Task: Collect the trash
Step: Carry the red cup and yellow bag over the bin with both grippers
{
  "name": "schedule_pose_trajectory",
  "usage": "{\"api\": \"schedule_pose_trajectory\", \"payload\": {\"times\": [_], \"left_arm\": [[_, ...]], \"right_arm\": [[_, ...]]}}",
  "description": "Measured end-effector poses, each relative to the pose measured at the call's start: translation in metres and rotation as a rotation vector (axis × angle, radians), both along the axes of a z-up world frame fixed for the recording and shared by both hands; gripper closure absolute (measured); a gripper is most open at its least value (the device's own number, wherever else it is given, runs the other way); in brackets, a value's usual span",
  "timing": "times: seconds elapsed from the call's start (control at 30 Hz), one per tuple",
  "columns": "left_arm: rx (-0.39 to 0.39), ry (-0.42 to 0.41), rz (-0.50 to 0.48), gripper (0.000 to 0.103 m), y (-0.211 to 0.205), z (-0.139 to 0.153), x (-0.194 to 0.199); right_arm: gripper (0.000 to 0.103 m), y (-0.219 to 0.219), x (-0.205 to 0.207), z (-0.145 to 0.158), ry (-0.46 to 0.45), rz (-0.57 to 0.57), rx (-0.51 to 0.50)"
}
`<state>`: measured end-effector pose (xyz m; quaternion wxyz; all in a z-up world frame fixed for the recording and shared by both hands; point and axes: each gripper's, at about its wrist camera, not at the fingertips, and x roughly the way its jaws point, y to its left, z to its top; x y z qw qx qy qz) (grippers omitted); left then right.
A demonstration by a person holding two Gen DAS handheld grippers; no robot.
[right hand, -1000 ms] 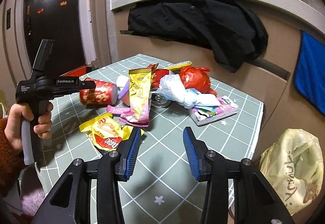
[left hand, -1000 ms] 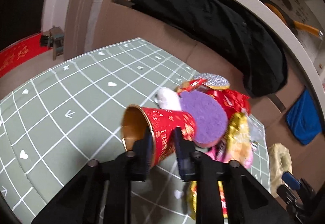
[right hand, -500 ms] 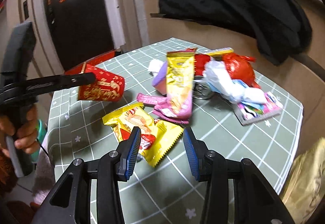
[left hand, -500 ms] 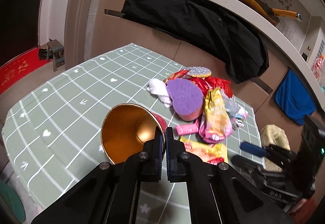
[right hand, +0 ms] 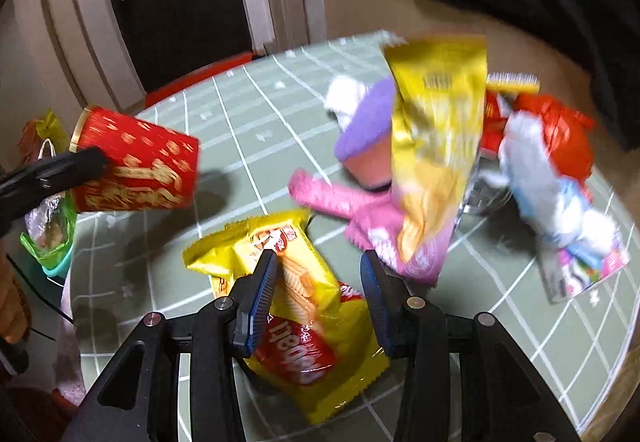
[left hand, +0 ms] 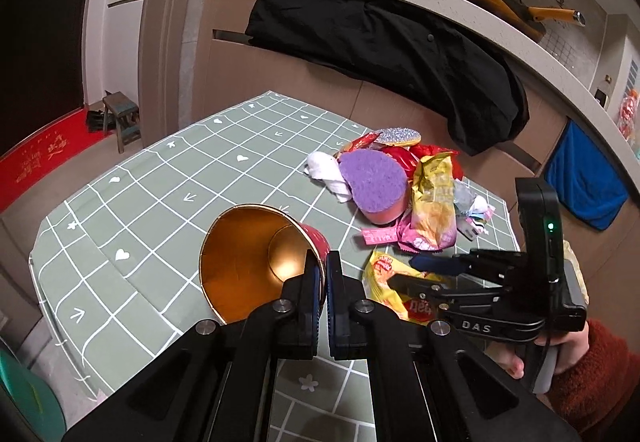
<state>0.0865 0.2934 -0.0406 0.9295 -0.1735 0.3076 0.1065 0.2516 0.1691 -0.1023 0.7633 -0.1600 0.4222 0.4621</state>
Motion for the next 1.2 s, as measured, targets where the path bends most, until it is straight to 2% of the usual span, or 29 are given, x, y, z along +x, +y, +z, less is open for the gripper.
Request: {"api": "schedule_pose_trajectory", "payload": {"times": [0.07, 0.13, 0.17, 0.37, 0.63, 0.8, 0.9, 1.03, 1.2], "left_arm": [[0.002, 0.001, -0.006, 0.100, -0.002, 0.001, 0.001], [0.006, 0.000, -0.016, 0.100, -0.006, 0.002, 0.004], [0.007, -0.002, -0.022, 0.100, -0.009, 0.003, 0.005], [0.040, -0.008, -0.061, 0.100, -0.029, 0.012, 0.012], [0.107, -0.021, -0.126, 0.100, -0.070, 0.033, 0.014], [0.116, -0.054, -0.165, 0.100, -0.096, 0.048, 0.017], [0.132, -0.107, -0.204, 0.100, -0.119, 0.065, 0.017], [0.166, -0.196, -0.278, 0.100, -0.158, 0.096, 0.023], [0.182, -0.285, -0.385, 0.100, -0.212, 0.126, 0.041]], "right_arm": [[0.064, -0.009, -0.002, 0.000, 0.025, -0.003, 0.015], [0.073, -0.020, -0.009, 0.000, 0.012, 0.004, 0.004], [0.082, -0.025, -0.014, 0.001, -0.002, 0.008, -0.007], [0.085, -0.064, -0.034, 0.016, -0.037, -0.002, 0.015], [0.086, -0.123, -0.031, 0.039, -0.023, -0.160, 0.126], [0.086, -0.157, -0.043, 0.059, -0.090, -0.222, 0.176], [0.086, -0.181, -0.048, 0.080, -0.140, -0.271, 0.219], [0.086, -0.227, -0.050, 0.114, -0.223, -0.377, 0.285], [0.086, -0.288, -0.054, 0.148, -0.347, -0.535, 0.306]]}}
